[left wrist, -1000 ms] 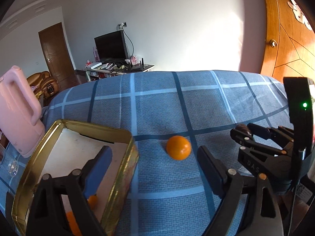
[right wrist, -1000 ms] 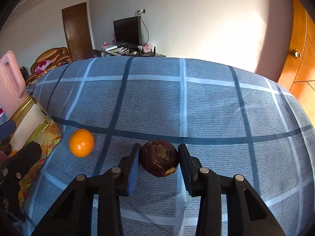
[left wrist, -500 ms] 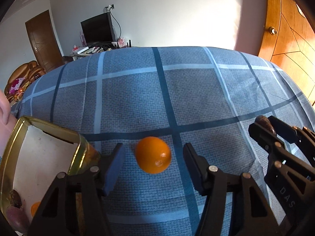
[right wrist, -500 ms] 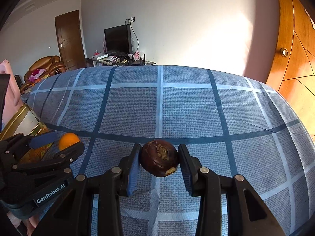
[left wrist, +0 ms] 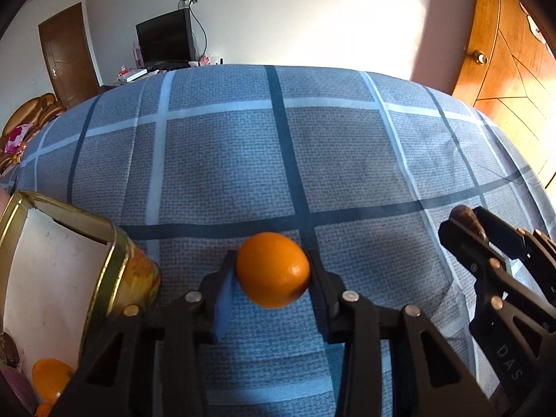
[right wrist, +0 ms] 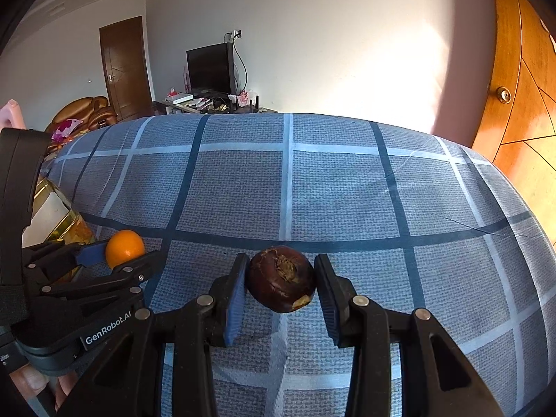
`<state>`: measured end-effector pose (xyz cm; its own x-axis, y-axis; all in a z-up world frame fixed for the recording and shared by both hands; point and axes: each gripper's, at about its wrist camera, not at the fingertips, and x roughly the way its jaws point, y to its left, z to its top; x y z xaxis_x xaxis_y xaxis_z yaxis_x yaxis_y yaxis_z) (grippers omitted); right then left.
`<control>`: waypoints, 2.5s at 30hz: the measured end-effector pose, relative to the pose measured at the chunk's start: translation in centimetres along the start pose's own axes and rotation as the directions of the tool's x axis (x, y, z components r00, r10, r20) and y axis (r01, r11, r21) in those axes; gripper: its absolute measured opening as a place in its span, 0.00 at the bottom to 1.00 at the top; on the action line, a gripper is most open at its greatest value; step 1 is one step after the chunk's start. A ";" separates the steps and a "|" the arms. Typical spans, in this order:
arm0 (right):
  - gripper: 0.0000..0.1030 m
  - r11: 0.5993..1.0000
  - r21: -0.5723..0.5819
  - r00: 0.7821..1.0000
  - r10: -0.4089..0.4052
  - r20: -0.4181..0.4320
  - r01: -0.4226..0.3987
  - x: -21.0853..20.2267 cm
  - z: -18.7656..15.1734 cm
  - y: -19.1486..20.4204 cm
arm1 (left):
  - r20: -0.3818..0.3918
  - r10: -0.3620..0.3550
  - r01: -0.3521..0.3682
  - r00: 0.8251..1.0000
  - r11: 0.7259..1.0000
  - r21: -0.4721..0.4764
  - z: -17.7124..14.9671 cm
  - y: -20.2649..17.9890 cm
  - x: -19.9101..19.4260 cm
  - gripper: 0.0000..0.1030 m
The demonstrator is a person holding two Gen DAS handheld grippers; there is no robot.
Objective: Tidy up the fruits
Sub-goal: 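Lift and carry the tangerine and brown fruit over the gold tray with both tools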
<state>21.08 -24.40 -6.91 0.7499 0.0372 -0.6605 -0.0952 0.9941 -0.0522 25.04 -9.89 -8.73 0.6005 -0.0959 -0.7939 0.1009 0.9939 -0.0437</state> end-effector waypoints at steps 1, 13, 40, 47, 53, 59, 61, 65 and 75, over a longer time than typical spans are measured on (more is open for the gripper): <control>0.39 1.000 -0.001 1.000 -0.001 0.000 0.001 0.0 0.0 0.1 | 0.004 0.000 0.000 1.000 1.000 0.005 -0.1 0.0 -0.1 0.39; 0.39 1.000 -0.010 0.999 0.014 0.050 -0.014 -1.2 -0.5 0.4 | 0.068 -0.010 0.009 0.998 1.000 0.021 -1.7 -0.1 -1.7 0.39; 0.39 0.998 -0.057 0.969 -0.001 0.245 0.016 -5.5 -1.1 1.4 | 0.250 -0.001 -0.009 0.968 0.999 0.037 -2.4 -0.4 -5.1 0.39; 0.39 0.997 -0.067 0.961 -0.005 0.278 0.025 -6.1 -1.2 1.8 | 0.281 0.021 -0.031 0.960 0.999 0.032 -2.7 -0.2 -5.8 0.39; 0.39 0.995 -0.089 0.954 -0.008 0.300 0.037 -6.8 -1.6 2.5 | 0.309 0.044 -0.062 0.950 0.997 0.052 -3.3 -0.5 -6.6 0.39; 0.39 0.997 -0.079 0.951 0.001 0.308 0.024 -7.3 -1.9 2.3 | 0.323 0.047 -0.071 0.945 0.995 0.065 -3.9 -0.6 -7.3 0.39; 0.39 0.997 -0.076 0.952 0.007 0.306 0.017 -7.4 -2.0 2.3 | 0.324 0.046 -0.071 0.945 0.995 0.067 -4.1 -0.6 -7.4 0.39; 0.39 0.997 -0.075 0.951 0.007 0.310 0.017 -7.6 -2.2 2.3 | 0.325 0.046 -0.071 0.945 0.995 0.065 -4.5 -0.6 -7.7 0.39; 0.39 0.994 -0.109 0.955 0.023 0.294 0.009 -7.9 -2.7 3.2 | 0.301 0.040 -0.066 0.953 0.995 0.078 -6.1 -0.1 -8.5 0.39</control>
<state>13.06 -21.75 -3.88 0.9068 0.0886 -0.4121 -0.1590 0.9773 -0.1399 15.08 -8.89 -5.63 0.8149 -0.0678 -0.5756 0.1225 0.9909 0.0566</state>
